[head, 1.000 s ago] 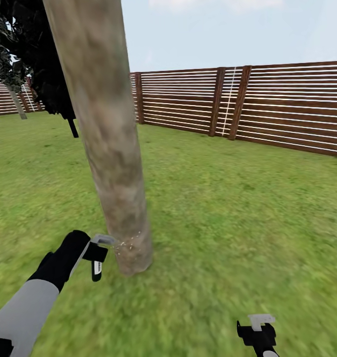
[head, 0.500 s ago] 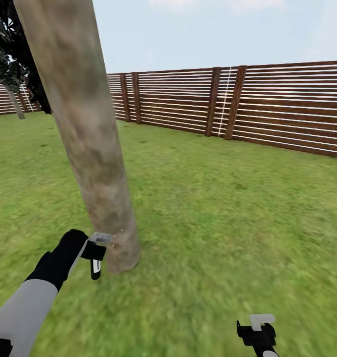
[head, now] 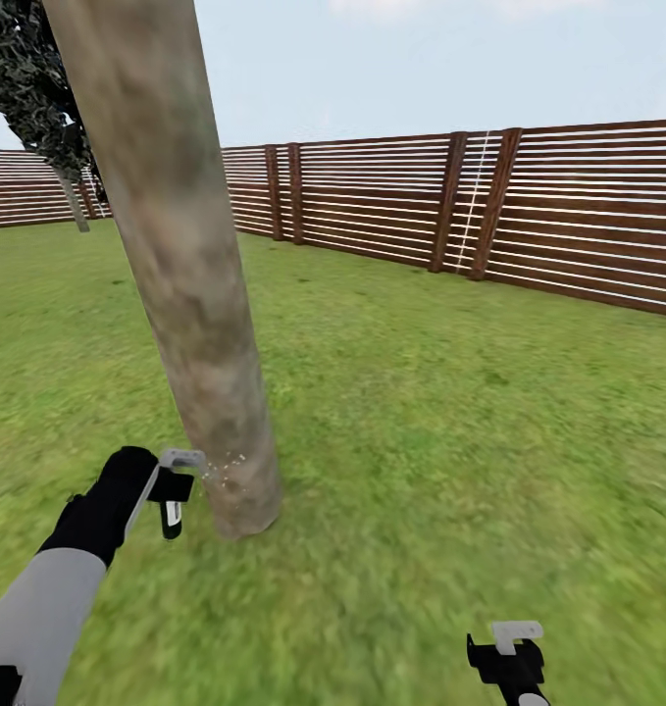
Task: In the garden, pick up the pesticide atomizer on the floor and spray pesticide onto both trees until each tree trunk is fully covered.
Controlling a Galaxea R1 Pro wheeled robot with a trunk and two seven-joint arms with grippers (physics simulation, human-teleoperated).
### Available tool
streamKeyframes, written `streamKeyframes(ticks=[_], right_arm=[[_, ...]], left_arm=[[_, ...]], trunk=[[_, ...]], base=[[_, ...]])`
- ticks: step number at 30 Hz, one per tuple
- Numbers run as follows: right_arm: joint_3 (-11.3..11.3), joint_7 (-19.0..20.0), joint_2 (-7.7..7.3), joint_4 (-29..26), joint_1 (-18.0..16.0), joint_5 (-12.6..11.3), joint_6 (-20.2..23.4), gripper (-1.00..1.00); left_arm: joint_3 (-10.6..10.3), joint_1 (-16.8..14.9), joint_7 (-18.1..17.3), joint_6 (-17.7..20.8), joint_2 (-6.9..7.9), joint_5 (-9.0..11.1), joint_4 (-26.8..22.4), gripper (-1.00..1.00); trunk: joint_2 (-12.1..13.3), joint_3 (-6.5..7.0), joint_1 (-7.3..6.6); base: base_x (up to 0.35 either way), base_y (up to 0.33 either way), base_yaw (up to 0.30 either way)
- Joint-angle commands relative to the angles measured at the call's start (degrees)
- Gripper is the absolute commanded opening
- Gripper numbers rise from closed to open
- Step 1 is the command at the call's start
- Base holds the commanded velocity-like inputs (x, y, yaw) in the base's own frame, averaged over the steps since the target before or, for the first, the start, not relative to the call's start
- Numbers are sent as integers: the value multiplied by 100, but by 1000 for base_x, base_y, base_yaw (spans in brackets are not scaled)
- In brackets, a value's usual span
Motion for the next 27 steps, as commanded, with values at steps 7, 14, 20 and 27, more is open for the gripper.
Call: streamKeyframes(ticks=[7, 14, 20, 27], right_arm=[[48, -22, -3, 4, -3, -27, -12, 100], [48, -22, -3, 4, -3, -27, -13, 100], [48, -22, -3, 4, -3, -27, -11, 100], [54, -20, 5, 4, -3, -27, -11, 100]], left_arm=[[21, -84, -56, 48, 69, -65, -32, -100], [18, -55, -48, 35, 70, -74, -39, -100], [22, -55, -47, 31, 62, -74, -49, -100], [19, -55, -39, 31, 37, -74, -50, -100]], trunk=[[-2, -5, -1], [-2, -5, -1], [-2, -5, -1], [-2, -5, -1]], base=[[2, 0, 1], [0, -159, 0], [-62, -267, 1], [-130, -248, 225]])
